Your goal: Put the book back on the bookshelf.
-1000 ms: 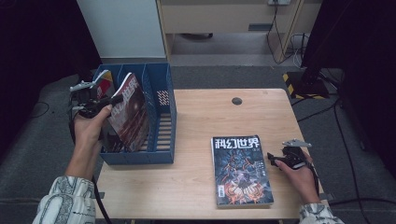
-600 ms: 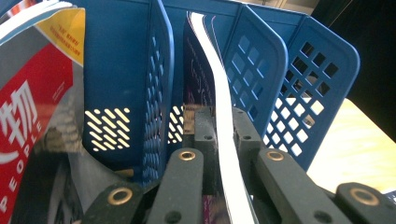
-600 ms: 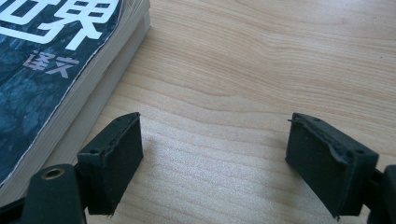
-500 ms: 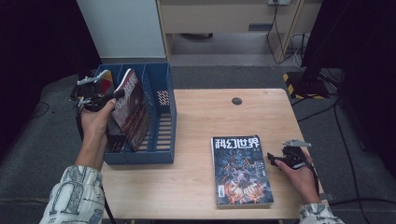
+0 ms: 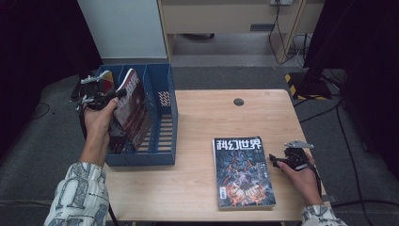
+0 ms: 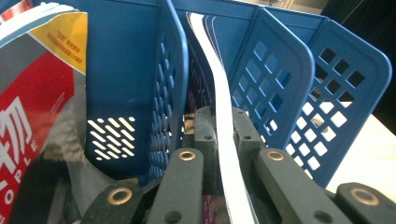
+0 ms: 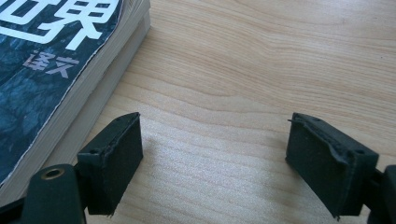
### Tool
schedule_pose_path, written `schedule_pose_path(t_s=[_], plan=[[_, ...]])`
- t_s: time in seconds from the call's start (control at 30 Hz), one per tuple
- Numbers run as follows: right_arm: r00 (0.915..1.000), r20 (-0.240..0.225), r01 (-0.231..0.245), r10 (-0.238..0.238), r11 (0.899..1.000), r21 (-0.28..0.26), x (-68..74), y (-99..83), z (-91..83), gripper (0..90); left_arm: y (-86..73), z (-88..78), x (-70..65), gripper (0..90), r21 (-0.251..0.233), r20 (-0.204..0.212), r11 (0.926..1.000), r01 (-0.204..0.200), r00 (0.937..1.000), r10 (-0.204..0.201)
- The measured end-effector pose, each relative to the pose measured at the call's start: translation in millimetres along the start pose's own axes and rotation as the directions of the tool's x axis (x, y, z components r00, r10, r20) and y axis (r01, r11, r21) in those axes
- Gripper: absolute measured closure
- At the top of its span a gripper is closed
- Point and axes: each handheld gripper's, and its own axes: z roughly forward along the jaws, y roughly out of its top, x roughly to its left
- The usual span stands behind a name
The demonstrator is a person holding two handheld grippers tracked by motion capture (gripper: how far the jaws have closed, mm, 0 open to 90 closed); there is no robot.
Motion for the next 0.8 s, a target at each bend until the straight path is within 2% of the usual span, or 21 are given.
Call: schedule_pose_path(t_s=[0.4,0.7,0.8], plan=[[1.0000,0.001,-0.001,0.001,1.000,0.000,0.2,0.0,-0.1,18.7,0.4,-0.8,6.5,82.9,-0.002,-0.008,0.9997,0.025,0.9997,-0.025],[1.0000,0.001,-0.001,0.001,1.000,0.001,0.1,0.0,-0.1,18.7,-0.2,-1.5,6.4,80.5,-0.006,-0.003,0.9997,0.023,0.9997,-0.023],[1.0000,0.001,-0.001,0.001,1.000,0.001,0.2,0.0,-0.1,18.6,-0.2,-4.0,3.7,76.9,-0.024,-0.002,0.9996,0.015,0.9999,-0.015]])
